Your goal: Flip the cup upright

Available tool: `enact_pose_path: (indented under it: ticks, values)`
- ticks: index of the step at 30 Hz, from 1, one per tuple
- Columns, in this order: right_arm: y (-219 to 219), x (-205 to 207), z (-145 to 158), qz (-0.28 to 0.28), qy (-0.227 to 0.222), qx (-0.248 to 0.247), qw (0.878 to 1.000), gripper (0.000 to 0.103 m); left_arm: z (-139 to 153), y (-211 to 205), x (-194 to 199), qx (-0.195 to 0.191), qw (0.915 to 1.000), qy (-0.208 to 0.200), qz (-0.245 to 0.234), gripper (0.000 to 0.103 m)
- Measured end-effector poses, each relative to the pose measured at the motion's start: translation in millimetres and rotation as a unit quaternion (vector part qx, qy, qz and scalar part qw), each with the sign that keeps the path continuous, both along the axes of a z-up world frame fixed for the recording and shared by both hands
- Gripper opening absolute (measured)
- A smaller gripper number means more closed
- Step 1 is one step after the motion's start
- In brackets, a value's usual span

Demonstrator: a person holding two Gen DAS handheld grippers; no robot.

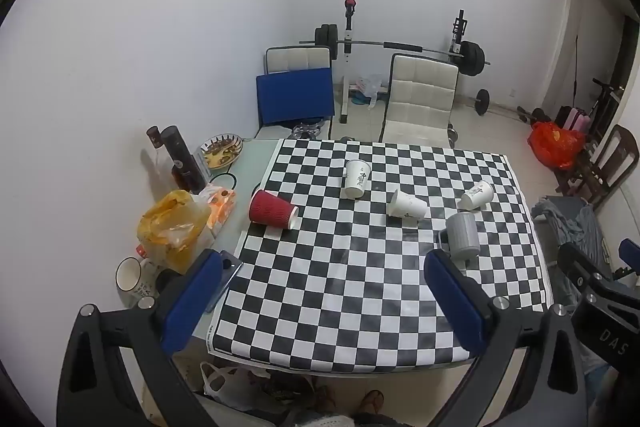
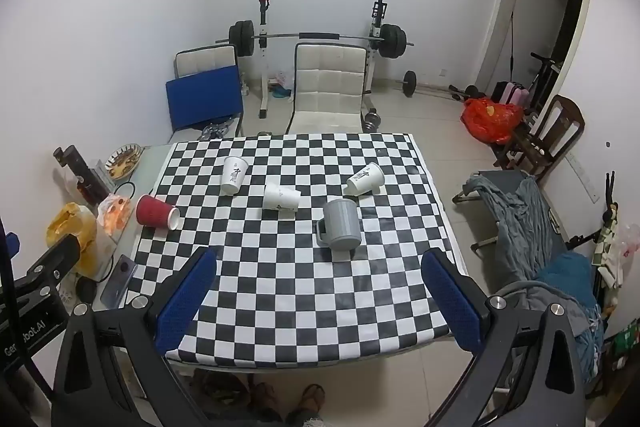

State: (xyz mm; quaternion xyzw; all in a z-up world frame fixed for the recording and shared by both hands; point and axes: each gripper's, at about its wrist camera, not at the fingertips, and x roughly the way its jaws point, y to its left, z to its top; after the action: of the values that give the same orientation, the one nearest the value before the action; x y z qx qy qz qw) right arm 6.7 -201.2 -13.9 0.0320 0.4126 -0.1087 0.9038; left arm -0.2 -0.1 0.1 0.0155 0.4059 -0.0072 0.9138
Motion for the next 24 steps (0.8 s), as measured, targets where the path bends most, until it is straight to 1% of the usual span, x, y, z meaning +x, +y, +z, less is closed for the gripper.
enact_pose_path:
  ticks: [17,24]
  values:
    - [6.4,0.0,1.6,0.002,-0.009,0.001,1.0,0.103,2.8,3.4,4.3,0.002,1.0,-0.002,-0.002,0.103]
    - [11.9,0.6,8.6,0.001,-0.009,-0.003,1.0,0.103,0.9,7.9,3.1,0.003,1.0,-0.002,-0.006,0.103]
